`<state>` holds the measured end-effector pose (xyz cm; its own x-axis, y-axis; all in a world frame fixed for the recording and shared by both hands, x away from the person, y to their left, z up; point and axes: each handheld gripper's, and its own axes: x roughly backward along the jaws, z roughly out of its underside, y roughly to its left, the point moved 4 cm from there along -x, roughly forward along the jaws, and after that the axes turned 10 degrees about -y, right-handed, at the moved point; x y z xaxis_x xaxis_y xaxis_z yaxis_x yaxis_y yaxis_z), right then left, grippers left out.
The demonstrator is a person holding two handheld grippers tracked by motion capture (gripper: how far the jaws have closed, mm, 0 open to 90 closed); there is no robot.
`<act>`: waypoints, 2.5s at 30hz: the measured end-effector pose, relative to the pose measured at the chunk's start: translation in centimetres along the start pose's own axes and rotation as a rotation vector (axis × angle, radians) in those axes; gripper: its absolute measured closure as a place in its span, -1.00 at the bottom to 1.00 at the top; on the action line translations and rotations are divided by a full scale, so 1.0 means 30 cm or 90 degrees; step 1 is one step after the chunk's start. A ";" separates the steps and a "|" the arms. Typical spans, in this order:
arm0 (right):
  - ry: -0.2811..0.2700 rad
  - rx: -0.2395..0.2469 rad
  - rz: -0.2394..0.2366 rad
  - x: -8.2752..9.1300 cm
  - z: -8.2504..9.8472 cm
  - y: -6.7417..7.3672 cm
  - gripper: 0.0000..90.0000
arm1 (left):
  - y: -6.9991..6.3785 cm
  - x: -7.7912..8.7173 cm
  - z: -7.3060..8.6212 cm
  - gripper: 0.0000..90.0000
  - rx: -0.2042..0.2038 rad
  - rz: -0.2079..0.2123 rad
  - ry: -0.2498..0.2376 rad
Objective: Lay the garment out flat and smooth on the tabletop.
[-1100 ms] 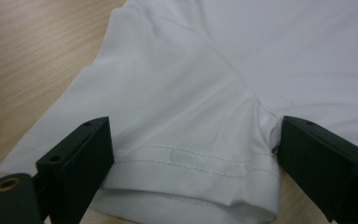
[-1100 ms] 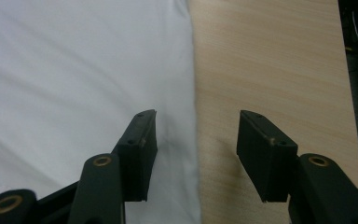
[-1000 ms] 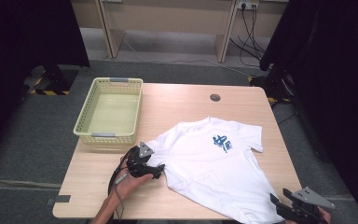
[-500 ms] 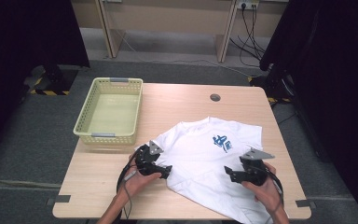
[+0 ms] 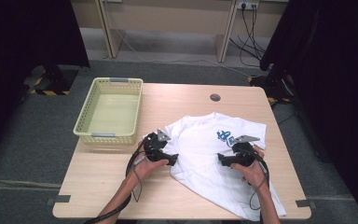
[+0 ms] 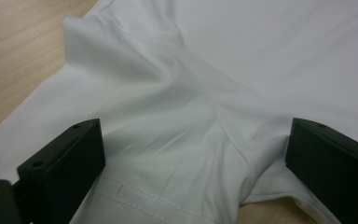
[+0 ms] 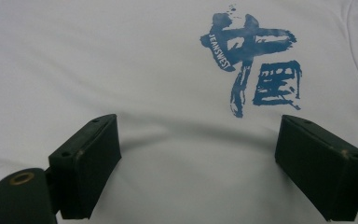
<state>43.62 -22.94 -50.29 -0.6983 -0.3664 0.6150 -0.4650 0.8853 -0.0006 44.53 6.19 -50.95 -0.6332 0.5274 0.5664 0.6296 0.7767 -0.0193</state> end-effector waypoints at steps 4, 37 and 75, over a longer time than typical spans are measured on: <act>-0.001 -0.007 0.009 -0.023 -0.018 -0.043 -0.69 | 0.017 -0.021 -0.014 -0.92 0.001 -0.004 -0.002; -0.046 0.071 -0.131 0.064 0.037 0.168 0.79 | -0.075 0.252 0.148 -0.85 0.032 0.017 -0.037; -0.031 0.008 0.008 0.415 0.263 0.007 -0.25 | -0.363 0.237 0.167 -0.86 -0.018 0.041 -0.039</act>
<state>30.53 -29.57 -48.85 -0.7298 -0.3691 0.5755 -0.4623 0.8866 -0.0175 30.91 3.22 -50.84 -0.6171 0.5969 0.5128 0.6820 0.7307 -0.0297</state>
